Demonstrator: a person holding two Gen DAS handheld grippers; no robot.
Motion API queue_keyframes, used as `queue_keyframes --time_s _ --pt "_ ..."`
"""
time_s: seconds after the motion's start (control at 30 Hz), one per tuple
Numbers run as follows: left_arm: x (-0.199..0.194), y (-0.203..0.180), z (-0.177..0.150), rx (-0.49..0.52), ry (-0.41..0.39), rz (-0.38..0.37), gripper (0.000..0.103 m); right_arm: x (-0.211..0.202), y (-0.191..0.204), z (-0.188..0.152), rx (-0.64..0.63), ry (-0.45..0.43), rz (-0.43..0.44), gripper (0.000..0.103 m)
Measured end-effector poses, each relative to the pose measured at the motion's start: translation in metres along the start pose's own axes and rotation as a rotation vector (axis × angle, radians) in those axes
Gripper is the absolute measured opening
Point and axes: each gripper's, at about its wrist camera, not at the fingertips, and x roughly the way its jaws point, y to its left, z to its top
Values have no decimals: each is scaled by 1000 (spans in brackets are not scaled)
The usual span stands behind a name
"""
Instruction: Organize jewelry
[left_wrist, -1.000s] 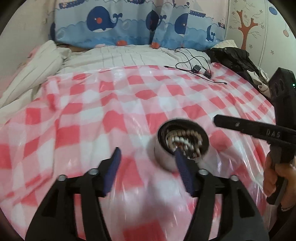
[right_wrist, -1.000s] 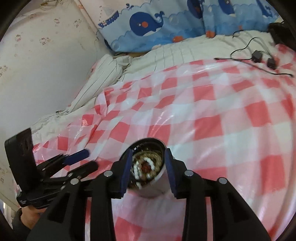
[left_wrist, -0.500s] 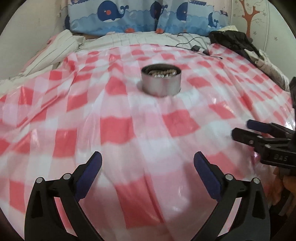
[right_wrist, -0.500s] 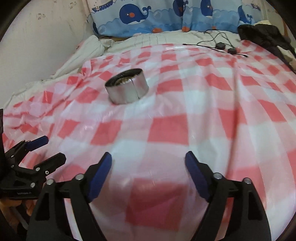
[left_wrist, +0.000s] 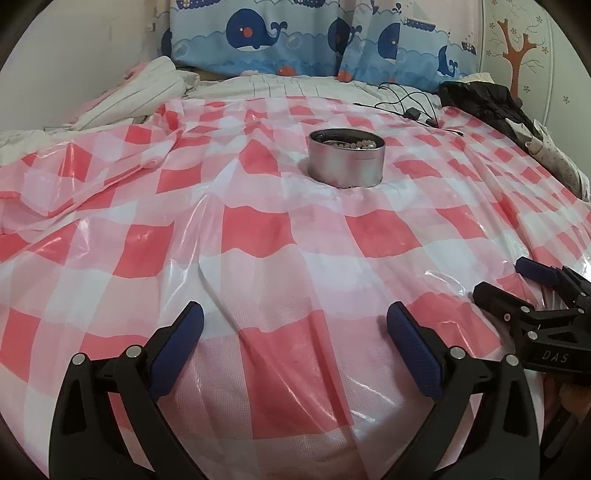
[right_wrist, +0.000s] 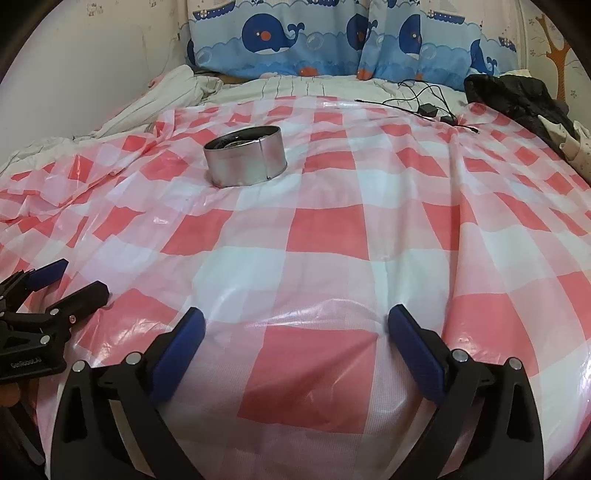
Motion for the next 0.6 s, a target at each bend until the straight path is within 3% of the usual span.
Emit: queue_keyframes --time_s 0.6 --pt "4 -4 1 -12 -2 47 96 -3 0 -5 0 -24 -14 96"
